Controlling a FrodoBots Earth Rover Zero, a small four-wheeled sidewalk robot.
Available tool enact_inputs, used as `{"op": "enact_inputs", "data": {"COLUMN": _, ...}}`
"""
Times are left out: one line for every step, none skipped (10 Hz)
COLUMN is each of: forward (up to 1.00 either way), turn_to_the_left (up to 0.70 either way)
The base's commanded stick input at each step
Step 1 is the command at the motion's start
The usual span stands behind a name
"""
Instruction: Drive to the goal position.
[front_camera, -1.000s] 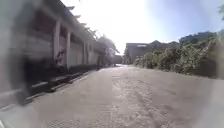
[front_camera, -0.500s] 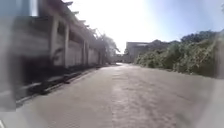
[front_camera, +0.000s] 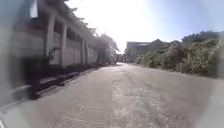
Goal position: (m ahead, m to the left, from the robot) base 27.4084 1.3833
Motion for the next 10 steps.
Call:
{"op": "enact_inputs", "data": {"forward": 0.7, "turn_to_the_left": 0.0}}
{"op": "enact_inputs", "data": {"forward": 0.7, "turn_to_the_left": 0.0}}
{"op": "enact_inputs", "data": {"forward": 0.7, "turn_to_the_left": 0.0}}
{"op": "enact_inputs", "data": {"forward": 0.7, "turn_to_the_left": 0.0}}
{"op": "enact_inputs", "data": {"forward": 0.7, "turn_to_the_left": 0.0}}
{"op": "enact_inputs", "data": {"forward": 0.7, "turn_to_the_left": 0.0}}
{"op": "enact_inputs", "data": {"forward": 0.7, "turn_to_the_left": 0.0}}
{"op": "enact_inputs", "data": {"forward": 0.7, "turn_to_the_left": 0.0}}
{"op": "enact_inputs", "data": {"forward": 0.7, "turn_to_the_left": 0.0}}
{"op": "enact_inputs", "data": {"forward": 0.7, "turn_to_the_left": 0.0}}
